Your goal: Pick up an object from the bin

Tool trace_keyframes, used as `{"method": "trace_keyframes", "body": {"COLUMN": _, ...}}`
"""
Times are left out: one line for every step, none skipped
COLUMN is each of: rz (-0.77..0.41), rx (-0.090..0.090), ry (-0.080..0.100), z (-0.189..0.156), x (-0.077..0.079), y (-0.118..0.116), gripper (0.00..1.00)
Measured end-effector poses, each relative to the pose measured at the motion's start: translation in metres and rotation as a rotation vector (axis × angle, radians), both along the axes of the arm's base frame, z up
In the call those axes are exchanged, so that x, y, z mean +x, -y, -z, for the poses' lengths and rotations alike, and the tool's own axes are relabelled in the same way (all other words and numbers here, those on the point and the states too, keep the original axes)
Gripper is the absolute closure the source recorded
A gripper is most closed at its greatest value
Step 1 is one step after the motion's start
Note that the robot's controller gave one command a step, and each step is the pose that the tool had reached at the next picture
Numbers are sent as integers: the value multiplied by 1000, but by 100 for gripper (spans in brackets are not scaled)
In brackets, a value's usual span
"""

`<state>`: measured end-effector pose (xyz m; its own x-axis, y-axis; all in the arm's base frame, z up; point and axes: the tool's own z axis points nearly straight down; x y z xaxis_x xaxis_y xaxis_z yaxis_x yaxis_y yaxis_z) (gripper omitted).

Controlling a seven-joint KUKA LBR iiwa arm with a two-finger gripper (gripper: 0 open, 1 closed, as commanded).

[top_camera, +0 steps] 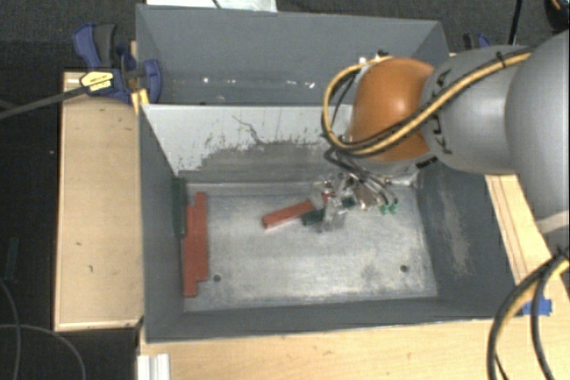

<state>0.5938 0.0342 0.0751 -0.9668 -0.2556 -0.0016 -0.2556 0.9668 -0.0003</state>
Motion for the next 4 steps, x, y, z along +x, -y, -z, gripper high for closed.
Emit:
{"method": "trace_keyframes", "body": {"rz": -4, "rx": 0, "ry": 10, "z": -118, "x": -13, "y": 22, "gripper": 100}}
{"method": "trace_keyframes", "body": {"rz": -185, "rx": 3, "ry": -2, "z": -89, "x": -54, "y": -56, "gripper": 100}}
{"method": "trace_keyframes", "body": {"rz": -183, "rx": 1, "ry": 0, "z": -90, "x": -53, "y": -53, "gripper": 0}}
{"method": "trace_keyframes", "body": {"rz": -209, "rx": -2, "ry": 4, "z": -58, "x": -2, "y": -1, "gripper": 0}}
